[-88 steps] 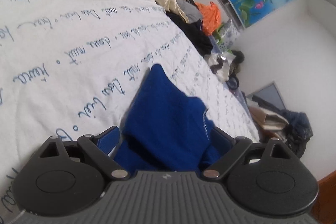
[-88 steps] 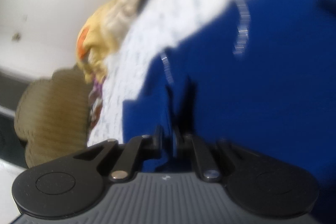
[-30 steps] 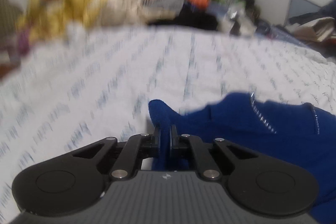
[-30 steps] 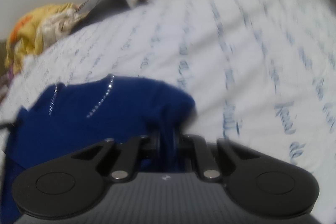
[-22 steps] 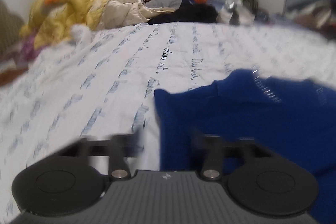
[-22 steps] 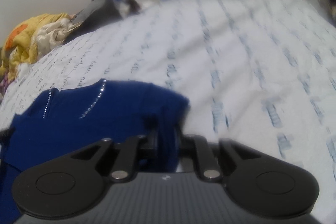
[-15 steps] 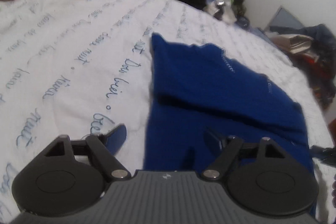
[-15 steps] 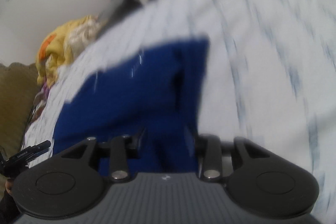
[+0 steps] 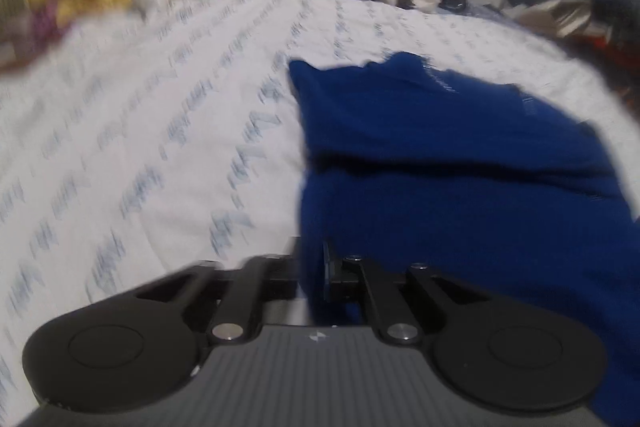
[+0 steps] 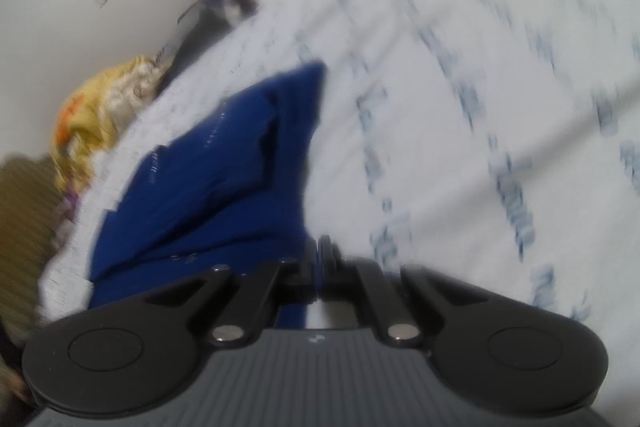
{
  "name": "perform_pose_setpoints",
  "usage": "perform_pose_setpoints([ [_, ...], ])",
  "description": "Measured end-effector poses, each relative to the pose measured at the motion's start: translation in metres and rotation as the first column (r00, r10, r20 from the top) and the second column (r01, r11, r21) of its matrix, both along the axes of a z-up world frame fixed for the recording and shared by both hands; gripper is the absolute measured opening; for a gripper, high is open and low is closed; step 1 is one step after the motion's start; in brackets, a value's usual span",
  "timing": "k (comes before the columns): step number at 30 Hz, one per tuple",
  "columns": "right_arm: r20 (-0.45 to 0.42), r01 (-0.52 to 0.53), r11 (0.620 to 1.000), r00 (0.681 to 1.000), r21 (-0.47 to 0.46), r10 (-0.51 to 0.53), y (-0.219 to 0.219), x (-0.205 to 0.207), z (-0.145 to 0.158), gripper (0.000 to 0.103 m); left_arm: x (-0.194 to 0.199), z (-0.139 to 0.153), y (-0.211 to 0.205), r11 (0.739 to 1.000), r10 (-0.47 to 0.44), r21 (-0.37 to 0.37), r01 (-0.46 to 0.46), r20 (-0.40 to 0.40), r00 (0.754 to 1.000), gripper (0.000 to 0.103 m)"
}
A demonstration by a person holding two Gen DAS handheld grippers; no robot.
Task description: Fold small clothes
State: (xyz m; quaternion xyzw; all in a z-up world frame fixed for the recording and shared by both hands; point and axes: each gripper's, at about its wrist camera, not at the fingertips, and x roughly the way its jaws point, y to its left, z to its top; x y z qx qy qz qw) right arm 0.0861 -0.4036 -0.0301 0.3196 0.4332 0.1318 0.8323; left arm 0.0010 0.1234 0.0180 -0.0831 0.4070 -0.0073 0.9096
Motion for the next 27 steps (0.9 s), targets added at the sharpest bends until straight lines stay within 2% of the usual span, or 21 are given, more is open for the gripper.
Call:
perform_pose_setpoints([
  [1,-0.028,-0.003,0.999,1.000,0.045,0.004,-0.001,-0.007,0.000,0.006,-0.010,0.001,0.004,0.997,0.000,-0.083,-0.001,-0.013,1.000,0.060],
  [2,-0.034,-0.019,0.995,0.999,0.093,0.023,-0.001,-0.018,-0.001,0.020,-0.022,0.000,0.009,0.985,0.002,-0.171,-0.006,-0.023,1.000,0.070],
  [3,-0.027,-0.042,0.990,0.999,0.137,0.046,0.000,-0.028,-0.002,0.043,-0.035,-0.002,0.013,0.968,-0.001,-0.252,-0.006,-0.026,1.000,0.075],
  [5,-0.017,-0.085,0.966,0.996,0.244,0.092,0.003,-0.047,-0.010,0.059,-0.054,-0.006,0.016,0.929,0.006,-0.370,-0.019,-0.038,0.999,0.075],
  [6,-0.030,-0.098,0.952,0.993,0.289,0.112,0.005,-0.052,-0.015,0.059,-0.060,-0.008,0.016,0.908,0.002,-0.418,-0.018,-0.040,0.999,0.075],
  [7,-0.036,-0.108,0.941,0.991,0.319,0.126,0.009,-0.055,-0.018,0.059,-0.062,-0.010,0.014,0.898,-0.005,-0.440,-0.014,-0.041,0.999,0.072],
  [8,-0.028,-0.128,0.943,0.989,0.307,0.143,0.016,-0.056,-0.018,0.059,-0.062,-0.010,0.010,0.902,-0.002,-0.432,-0.016,-0.041,0.999,0.067],
  [9,-0.020,-0.149,0.946,0.987,0.287,0.162,0.022,-0.055,-0.016,0.056,-0.060,-0.010,0.005,0.916,-0.002,-0.401,-0.016,-0.044,0.999,0.048],
  [10,-0.039,-0.157,0.951,0.984,0.268,0.174,0.028,-0.051,-0.017,0.045,-0.055,-0.010,0.002,0.935,-0.005,-0.355,-0.016,-0.058,0.998,0.013],
  [11,-0.068,-0.176,0.959,0.978,0.222,0.196,0.036,-0.048,-0.020,0.005,-0.049,-0.011,0.000,0.948,-0.007,-0.319,-0.022,-0.090,0.996,0.006],
  [12,-0.050,-0.189,0.963,0.978,0.194,0.203,0.039,-0.045,-0.021,0.003,-0.047,-0.010,0.001,0.953,-0.013,-0.302,-0.017,-0.096,0.995,0.008],
  [14,-0.035,-0.167,0.973,0.984,0.157,0.175,0.033,-0.046,-0.017,0.003,-0.050,-0.003,0.004,0.987,0.012,-0.161,-0.025,-0.080,0.997,0.008],
  [15,-0.021,-0.142,0.983,0.989,0.117,0.145,0.025,-0.049,-0.013,0.002,-0.054,-0.001,0.009,0.993,0.013,-0.119,-0.022,-0.074,0.997,0.008],
  [16,-0.013,-0.114,0.988,0.993,0.099,0.116,0.015,-0.053,-0.012,0.002,-0.057,-0.002,0.017,0.990,-0.007,-0.139,-0.004,-0.074,0.997,0.008],
  [18,-0.010,-0.077,0.986,0.997,0.147,0.079,-0.002,-0.059,-0.019,0.002,-0.065,-0.006,0.025,0.984,-0.017,-0.179,0.004,-0.072,0.997,0.010],
  [20,-0.030,-0.047,0.981,0.998,0.190,0.054,-0.004,-0.071,-0.022,0.004,-0.075,-0.006,0.029,0.969,-0.009,-0.248,-0.013,-0.086,0.996,0.015],
  [21,-0.049,-0.048,0.980,0.997,0.191,0.058,-0.001,-0.079,-0.019,0.008,-0.082,-0.006,0.031,0.953,-0.012,-0.303,-0.018,-0.095,0.995,0.037],
  [22,-0.056,-0.072,0.980,0.995,0.187,0.084,0.001,-0.086,-0.015,0.012,-0.091,-0.006,0.032,0.929,-0.021,-0.371,-0.016,-0.095,0.995,0.066],
  [23,-0.049,-0.109,0.976,0.992,0.189,0.120,0.004,-0.095,-0.011,0.027,-0.102,-0.007,0.032,0.903,-0.032,-0.429,-0.011,-0.093,0.995,0.078],
  [24,-0.046,-0.141,0.970,0.987,0.198,0.153,0.004,-0.104,-0.009,0.046,-0.113,-0.010,0.029,0.884,-0.050,-0.468,0.002,-0.091,0.995,0.085],
  [27,-0.067,-0.198,0.948,0.973,0.250,0.221,0.007,-0.134,-0.012,0.054,-0.138,-0.012,0.013,0.879,-0.072,-0.475,0.028,-0.074,0.995,0.080],
])
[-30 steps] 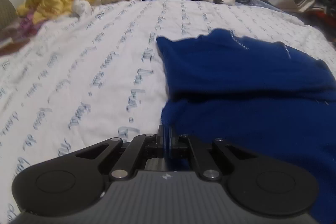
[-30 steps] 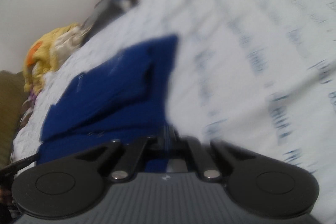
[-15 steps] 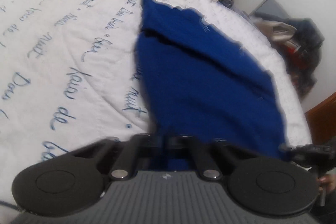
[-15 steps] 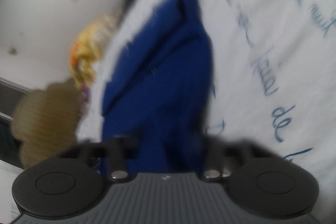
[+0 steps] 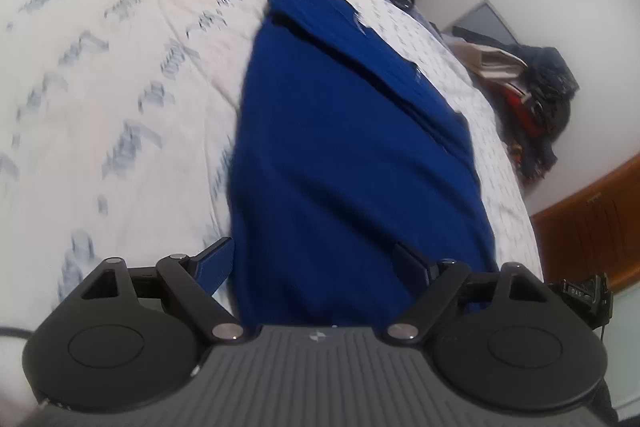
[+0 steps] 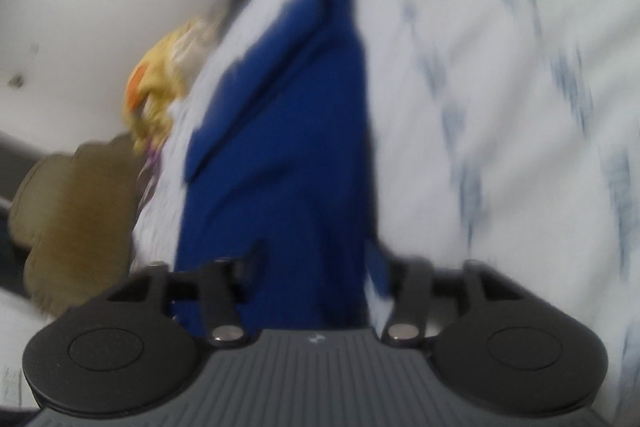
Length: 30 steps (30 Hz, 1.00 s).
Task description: Fold small clothes
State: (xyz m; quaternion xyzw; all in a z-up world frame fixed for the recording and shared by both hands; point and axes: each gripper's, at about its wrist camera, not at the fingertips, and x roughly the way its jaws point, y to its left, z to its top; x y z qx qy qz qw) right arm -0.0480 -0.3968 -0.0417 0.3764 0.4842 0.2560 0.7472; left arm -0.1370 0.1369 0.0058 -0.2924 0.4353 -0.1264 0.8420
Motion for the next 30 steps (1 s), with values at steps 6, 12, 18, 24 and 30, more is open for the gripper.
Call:
perform_pose_setpoints([
  [6,-0.014,-0.037,0.998,0.999,-0.044,0.036,0.015,-0.032,-0.006,0.003,0.005,-0.005,-0.005,0.995,0.004,0.100,0.002,-0.067,0.998,0.010],
  [12,0.034,0.029,0.997,0.999,-0.067,-0.026,-0.016,-0.050,0.000,0.003,-0.011,0.015,0.005,0.958,-0.028,0.285,0.031,-0.015,1.000,0.010],
  [18,-0.037,0.056,0.998,0.998,0.009,-0.055,-0.025,-0.073,-0.011,0.025,-0.027,0.003,0.011,0.995,-0.055,0.078,0.059,-0.059,0.997,0.071],
  [24,-0.025,-0.048,0.996,0.998,0.080,0.050,0.018,-0.081,-0.006,0.057,-0.043,-0.001,-0.008,0.992,-0.092,0.077,0.096,-0.051,0.994,0.036],
  [30,0.012,-0.089,0.996,0.996,-0.023,0.089,0.020,-0.090,0.005,0.004,-0.042,0.013,0.003,0.972,-0.093,0.213,0.102,-0.053,0.994,0.011],
])
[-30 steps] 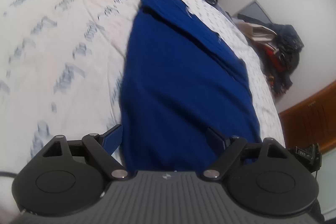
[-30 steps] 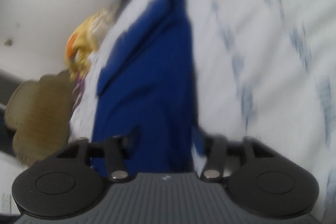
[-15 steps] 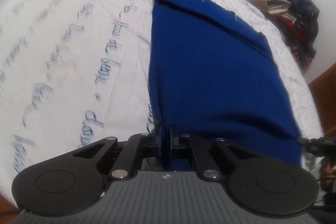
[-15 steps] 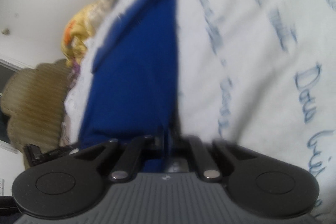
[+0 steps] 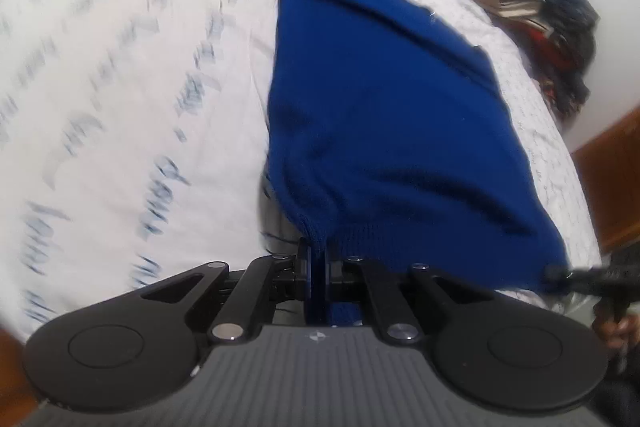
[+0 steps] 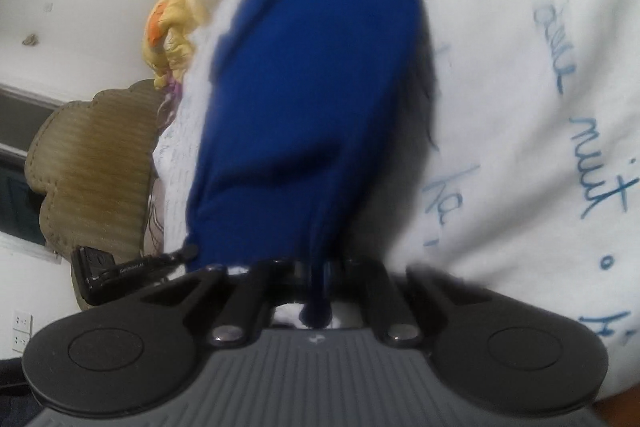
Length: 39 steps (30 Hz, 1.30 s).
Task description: Fold small clothes
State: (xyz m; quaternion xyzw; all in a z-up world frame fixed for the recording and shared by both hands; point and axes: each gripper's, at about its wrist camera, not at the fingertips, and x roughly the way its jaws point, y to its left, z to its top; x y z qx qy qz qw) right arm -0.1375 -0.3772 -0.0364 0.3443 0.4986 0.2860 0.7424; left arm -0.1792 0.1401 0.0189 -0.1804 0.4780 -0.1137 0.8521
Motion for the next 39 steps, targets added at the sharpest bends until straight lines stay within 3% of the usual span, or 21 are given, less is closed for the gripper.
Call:
perform_pose_setpoints([
  [2,0.026,0.003,1.000,1.000,-0.019,-0.002,-0.012,-0.007,0.010,0.004,-0.003,0.002,0.003,0.998,-0.022,0.064,0.022,0.004,1.000,0.011],
  [4,0.010,-0.024,0.992,1.000,-0.124,0.026,-0.010,-0.009,0.001,0.002,-0.001,-0.012,-0.002,0.994,-0.051,0.099,0.054,-0.032,0.998,0.014],
  [6,0.002,-0.024,0.997,1.000,-0.074,0.024,-0.012,-0.009,-0.005,0.003,0.001,-0.012,-0.005,0.993,-0.065,0.099,0.067,-0.021,0.998,0.018],
  [8,0.001,-0.015,0.993,1.000,-0.115,0.016,-0.008,-0.005,0.003,0.007,0.006,-0.002,-0.005,0.991,-0.063,0.118,0.062,0.005,0.998,0.025],
  [10,0.072,0.048,0.980,0.997,-0.191,-0.035,-0.008,0.003,0.024,0.012,0.013,0.017,-0.009,0.981,-0.054,0.191,0.035,0.093,0.994,0.059],
  [12,0.175,0.135,0.962,0.980,-0.236,-0.095,-0.005,0.024,0.048,0.012,0.033,0.035,-0.025,0.977,-0.055,0.215,0.005,0.230,0.971,0.086],
  [13,0.217,0.170,0.957,0.969,-0.234,-0.118,0.003,0.041,0.057,0.013,0.046,0.038,-0.036,0.974,-0.053,0.226,-0.015,0.292,0.955,0.090],
  [14,0.248,0.195,0.954,0.959,-0.229,-0.137,0.015,0.061,0.063,0.014,0.062,0.039,-0.052,0.970,-0.062,0.241,-0.023,0.339,0.939,0.090],
  [16,0.311,0.212,0.948,0.941,-0.236,-0.134,0.048,0.104,0.066,0.028,0.100,0.026,-0.088,0.961,-0.073,0.274,-0.037,0.382,0.921,0.086],
  [18,0.341,0.235,0.927,0.931,-0.293,-0.128,0.082,0.146,0.058,0.049,0.137,0.004,-0.120,0.951,-0.080,0.307,-0.031,0.342,0.936,0.080],
  [19,0.349,0.233,0.910,0.931,-0.342,-0.107,0.102,0.163,0.052,0.049,0.152,-0.008,-0.133,0.945,-0.079,0.327,-0.030,0.316,0.946,0.075],
  [21,0.372,0.249,0.843,0.926,-0.476,-0.064,0.136,0.185,0.042,0.048,0.171,-0.027,-0.147,0.926,-0.073,0.376,-0.039,0.281,0.957,0.075],
  [22,0.433,0.280,0.803,0.901,-0.526,-0.030,0.148,0.184,0.037,0.047,0.174,-0.038,-0.150,0.916,-0.073,0.398,-0.047,0.280,0.957,0.087],
  [23,0.471,0.308,0.760,0.882,-0.573,-0.003,0.155,0.177,0.031,0.056,0.165,-0.044,-0.149,0.896,-0.089,0.439,-0.070,0.333,0.939,0.097],
  [24,0.500,0.321,0.725,0.865,-0.609,0.037,0.162,0.169,0.028,0.056,0.161,-0.048,-0.148,0.891,-0.079,0.446,-0.088,0.343,0.936,0.103],
  [25,0.520,0.326,0.690,0.850,-0.646,0.085,0.167,0.157,0.025,0.057,0.163,-0.050,-0.137,0.913,-0.068,0.402,-0.070,0.319,0.945,0.103],
  [27,0.525,0.351,0.649,0.847,-0.675,0.088,0.164,0.133,0.021,0.102,0.157,-0.051,-0.122,0.925,-0.060,0.373,-0.069,0.323,0.944,0.103],
  [29,0.505,0.315,0.695,0.860,-0.646,0.079,0.144,0.110,0.018,0.103,0.158,-0.051,-0.118,0.930,-0.060,0.362,-0.066,0.327,0.943,0.103],
  [33,0.510,0.330,0.691,0.858,-0.643,0.065,0.124,0.077,0.016,0.103,0.161,-0.050,-0.124,0.920,-0.066,0.386,-0.069,0.326,0.943,0.103],
  [39,0.511,0.334,0.683,0.857,-0.649,0.067,0.133,0.090,0.016,0.103,0.153,-0.041,-0.125,0.921,-0.067,0.384,-0.067,0.326,0.943,0.103],
])
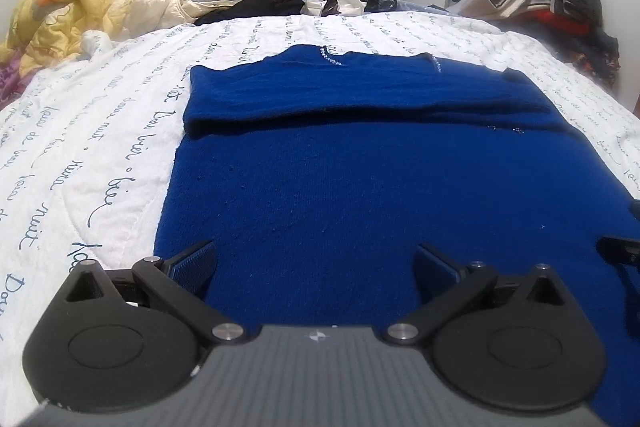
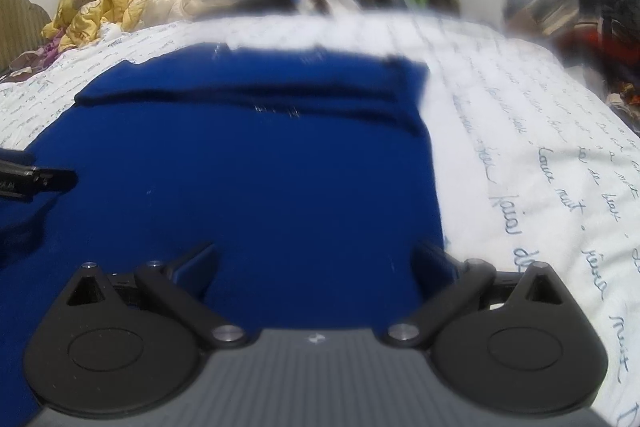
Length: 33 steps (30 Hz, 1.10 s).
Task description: Fold small clothes
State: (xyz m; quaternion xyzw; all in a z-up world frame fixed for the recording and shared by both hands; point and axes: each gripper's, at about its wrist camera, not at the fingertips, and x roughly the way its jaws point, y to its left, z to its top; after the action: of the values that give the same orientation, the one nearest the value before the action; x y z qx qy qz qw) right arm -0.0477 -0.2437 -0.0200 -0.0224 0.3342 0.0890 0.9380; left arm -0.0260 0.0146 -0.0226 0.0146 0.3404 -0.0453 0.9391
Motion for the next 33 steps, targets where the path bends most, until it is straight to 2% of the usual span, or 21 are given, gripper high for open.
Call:
perform_pose_setpoints([
  [27,-0.016,0.007,1.000,1.000,0.000,-0.007,-0.003,0.004,0.003,0.103,-0.005,0.002,0.001,1.000,0.019,0.012,-0.019,0.000,1.000,0.103],
  [29,-0.057,0.054,0.998,0.997,0.041,-0.051,-0.002,0.004,0.013,0.103,-0.006,0.003,0.002,1.000,0.022,0.013,-0.022,0.000,1.000,0.103],
  [31,-0.060,0.023,0.992,0.998,0.126,-0.015,0.001,0.002,0.021,0.103,-0.006,0.003,0.001,1.000,0.023,0.014,-0.023,0.000,1.000,0.103],
  [33,-0.064,-0.018,0.993,0.998,0.115,0.026,0.012,0.001,0.017,0.103,-0.007,0.003,0.001,1.000,0.026,0.018,-0.026,-0.002,1.000,0.103],
])
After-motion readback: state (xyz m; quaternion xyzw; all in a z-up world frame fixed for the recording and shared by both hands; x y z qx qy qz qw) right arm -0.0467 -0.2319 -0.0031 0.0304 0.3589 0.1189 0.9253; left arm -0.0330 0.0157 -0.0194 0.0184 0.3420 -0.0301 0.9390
